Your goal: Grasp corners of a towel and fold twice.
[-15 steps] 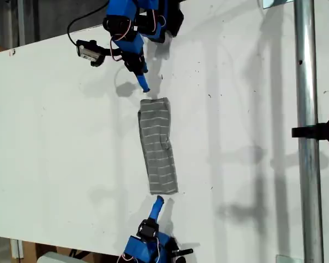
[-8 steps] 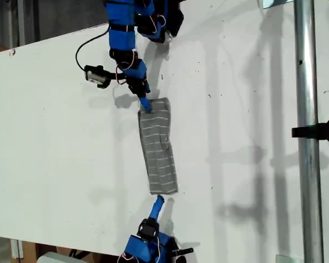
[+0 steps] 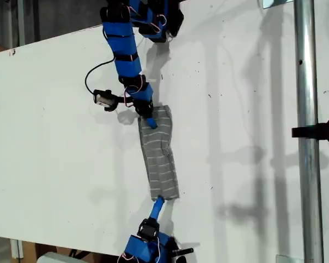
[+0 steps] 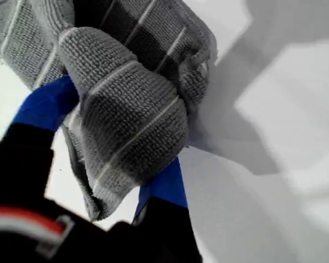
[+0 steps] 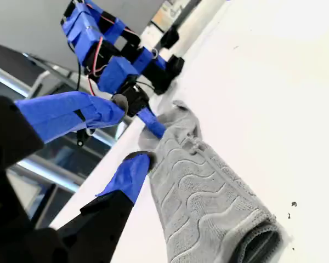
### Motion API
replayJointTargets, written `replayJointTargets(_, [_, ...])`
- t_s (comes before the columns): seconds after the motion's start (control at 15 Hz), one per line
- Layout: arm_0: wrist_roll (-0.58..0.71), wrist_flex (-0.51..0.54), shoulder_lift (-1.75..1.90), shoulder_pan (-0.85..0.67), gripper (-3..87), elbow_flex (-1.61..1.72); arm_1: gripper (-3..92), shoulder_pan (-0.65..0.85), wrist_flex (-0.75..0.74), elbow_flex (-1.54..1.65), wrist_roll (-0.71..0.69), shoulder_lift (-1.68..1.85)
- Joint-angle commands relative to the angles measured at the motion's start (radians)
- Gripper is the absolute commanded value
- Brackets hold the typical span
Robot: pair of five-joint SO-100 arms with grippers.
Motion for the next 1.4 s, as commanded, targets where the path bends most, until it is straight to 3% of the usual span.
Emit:
replayJointTargets(0.0, [0.005, 0.002, 0.008, 0.015, 14.8, -0.015, -0.2, 0.002, 0.178, -0.040, -0.008, 0.147])
replayJointTargets(0.33, [0.018, 0.006, 0.008, 0.008, 15.3, -0.009, -0.2, -0.038, 1.149, -0.078, 0.043, 0.742])
replayJointTargets(0.4, [0.021, 0.002, 0.008, 0.008, 15.3, -0.009, -0.2, -0.060, 1.266, -0.089, 0.080, 0.807])
replayJointTargets(0.47, [0.021, -0.002, 0.008, 0.008, 15.3, -0.008, -0.2, -0.083, 1.275, -0.087, 0.089, 0.871])
replayJointTargets(0.6, [0.023, -0.014, 0.008, 0.006, 15.4, -0.003, -0.2, -0.118, 1.011, -0.031, 0.040, 0.923])
replayJointTargets(0.8, [0.018, -0.018, 0.008, 0.011, 15.3, -0.005, -0.2, -0.137, 0.658, -0.083, -0.021, 0.663])
replayJointTargets(1.13, [0.015, -0.021, 0.008, 0.018, 15.3, -0.006, -0.2, -0.127, 0.439, -0.281, -0.044, 0.229])
replayJointTargets(1.2, [0.015, -0.021, 0.008, 0.018, 15.3, -0.006, 2.9, -0.126, 0.411, -0.301, -0.048, 0.198])
replayJointTargets(1.33, [0.017, -0.023, 0.008, 0.017, 15.5, -0.002, 31.6, -0.121, 0.345, -0.319, -0.064, 0.192])
